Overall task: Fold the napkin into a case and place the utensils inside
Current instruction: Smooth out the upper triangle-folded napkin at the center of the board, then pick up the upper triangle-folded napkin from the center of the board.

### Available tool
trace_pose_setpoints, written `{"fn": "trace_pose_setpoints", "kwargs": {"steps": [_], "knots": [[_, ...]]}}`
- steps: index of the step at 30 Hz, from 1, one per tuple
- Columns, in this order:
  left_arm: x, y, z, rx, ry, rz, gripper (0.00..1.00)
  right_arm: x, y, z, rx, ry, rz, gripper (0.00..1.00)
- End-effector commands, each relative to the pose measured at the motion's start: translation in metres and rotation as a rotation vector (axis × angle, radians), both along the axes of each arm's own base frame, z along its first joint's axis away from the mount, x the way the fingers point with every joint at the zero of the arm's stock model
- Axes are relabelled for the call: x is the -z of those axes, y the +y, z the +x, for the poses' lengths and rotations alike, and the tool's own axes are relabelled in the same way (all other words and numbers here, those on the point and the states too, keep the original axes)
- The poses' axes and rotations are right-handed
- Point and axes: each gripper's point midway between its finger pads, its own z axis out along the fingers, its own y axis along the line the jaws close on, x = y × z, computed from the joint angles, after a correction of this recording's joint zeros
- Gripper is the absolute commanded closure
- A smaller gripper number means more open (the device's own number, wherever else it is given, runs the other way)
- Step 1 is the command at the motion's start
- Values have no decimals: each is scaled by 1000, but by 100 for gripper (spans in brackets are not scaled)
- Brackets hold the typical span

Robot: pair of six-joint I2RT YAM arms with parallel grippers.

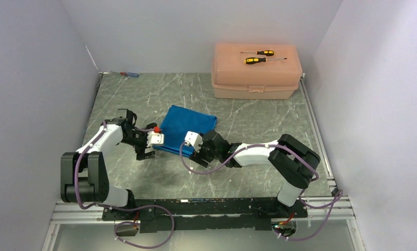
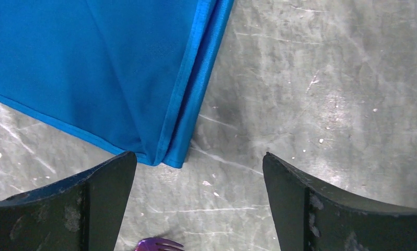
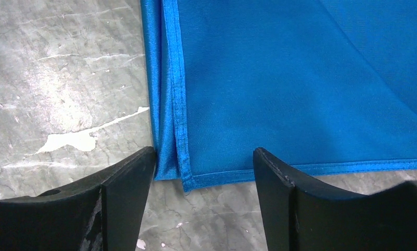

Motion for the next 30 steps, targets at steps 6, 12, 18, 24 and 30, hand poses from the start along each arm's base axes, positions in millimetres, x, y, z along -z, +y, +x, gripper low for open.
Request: {"fn": "trace_pose_setpoints", "kwargs": {"steps": [6,12,18,24,30], "knots": [[-7,-25,25,104,-117,-4,19,2,2,1,39,18,30,41],[15,-22,-3,240,-105,63,21,9,2,-3,49,27,19,41],[27,-14,13,183,-123,109,17,6,2,-2,59,20,24,41],[43,-4,22,167,-141,177,11,7,2,-3,57,31,21,42],[57,7,27,148,-123,244,16,8,2,-4,54,35,14,42]]}}
